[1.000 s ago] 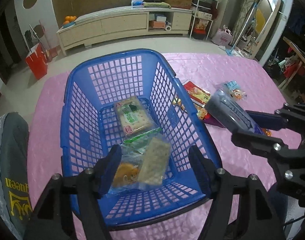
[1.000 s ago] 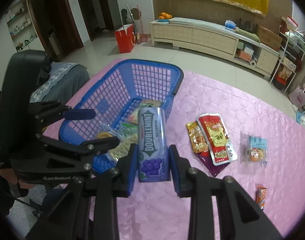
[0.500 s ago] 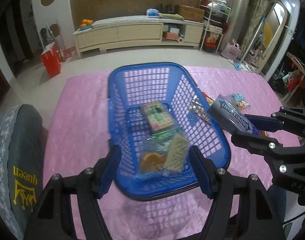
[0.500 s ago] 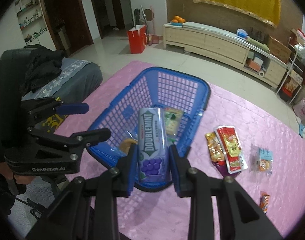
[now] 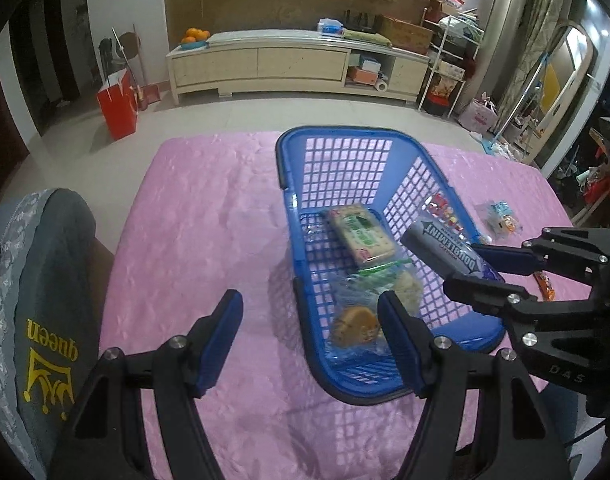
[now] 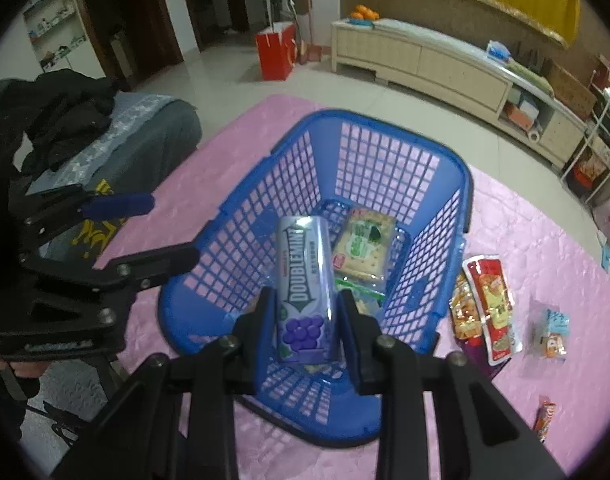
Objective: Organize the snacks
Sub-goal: 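Open the left tool to drop the cracker pack while the right tool releases the gum box, then move both tools back to the red snack bag and blue bread packet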
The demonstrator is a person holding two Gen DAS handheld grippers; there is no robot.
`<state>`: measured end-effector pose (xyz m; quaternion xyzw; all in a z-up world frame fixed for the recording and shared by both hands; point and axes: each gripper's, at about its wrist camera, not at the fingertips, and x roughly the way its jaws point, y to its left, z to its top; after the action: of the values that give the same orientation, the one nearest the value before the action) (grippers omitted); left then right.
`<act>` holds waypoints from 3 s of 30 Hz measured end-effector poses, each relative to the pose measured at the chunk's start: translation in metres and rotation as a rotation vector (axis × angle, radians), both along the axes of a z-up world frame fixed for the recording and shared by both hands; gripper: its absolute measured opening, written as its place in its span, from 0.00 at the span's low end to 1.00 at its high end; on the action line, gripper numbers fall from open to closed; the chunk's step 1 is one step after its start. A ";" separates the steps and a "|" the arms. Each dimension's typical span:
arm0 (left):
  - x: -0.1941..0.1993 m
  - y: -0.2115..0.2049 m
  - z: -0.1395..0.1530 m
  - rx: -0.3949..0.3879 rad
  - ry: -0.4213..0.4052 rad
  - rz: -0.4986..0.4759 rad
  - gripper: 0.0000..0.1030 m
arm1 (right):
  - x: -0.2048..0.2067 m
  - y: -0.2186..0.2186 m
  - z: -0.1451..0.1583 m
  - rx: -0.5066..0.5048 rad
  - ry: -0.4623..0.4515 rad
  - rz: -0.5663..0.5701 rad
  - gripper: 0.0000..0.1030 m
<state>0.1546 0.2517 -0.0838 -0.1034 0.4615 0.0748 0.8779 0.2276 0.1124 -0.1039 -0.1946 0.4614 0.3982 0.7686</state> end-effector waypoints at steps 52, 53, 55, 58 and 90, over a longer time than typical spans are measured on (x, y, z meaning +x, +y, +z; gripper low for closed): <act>-0.023 -0.140 0.065 0.066 -0.096 -0.142 0.79 | -0.018 -0.169 0.074 0.017 -0.080 -0.217 0.59; -0.021 -0.148 0.066 0.067 -0.096 -0.151 0.79 | -0.016 -0.177 0.074 0.014 -0.080 -0.223 0.59; -0.017 -0.162 0.066 0.061 -0.100 -0.170 0.79 | -0.012 -0.194 0.073 0.009 -0.080 -0.237 0.59; -0.007 -0.185 0.064 0.053 -0.094 -0.196 0.79 | -0.004 -0.218 0.072 0.010 -0.078 -0.266 0.59; 0.176 -0.260 -0.036 0.041 0.175 -0.108 0.79 | 0.159 -0.274 -0.028 -0.077 0.075 -0.391 0.65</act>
<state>0.3309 -0.0086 -0.1196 -0.0536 0.5396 0.0455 0.8390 0.3862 -0.1615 -0.1319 -0.1158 0.5334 0.2304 0.8056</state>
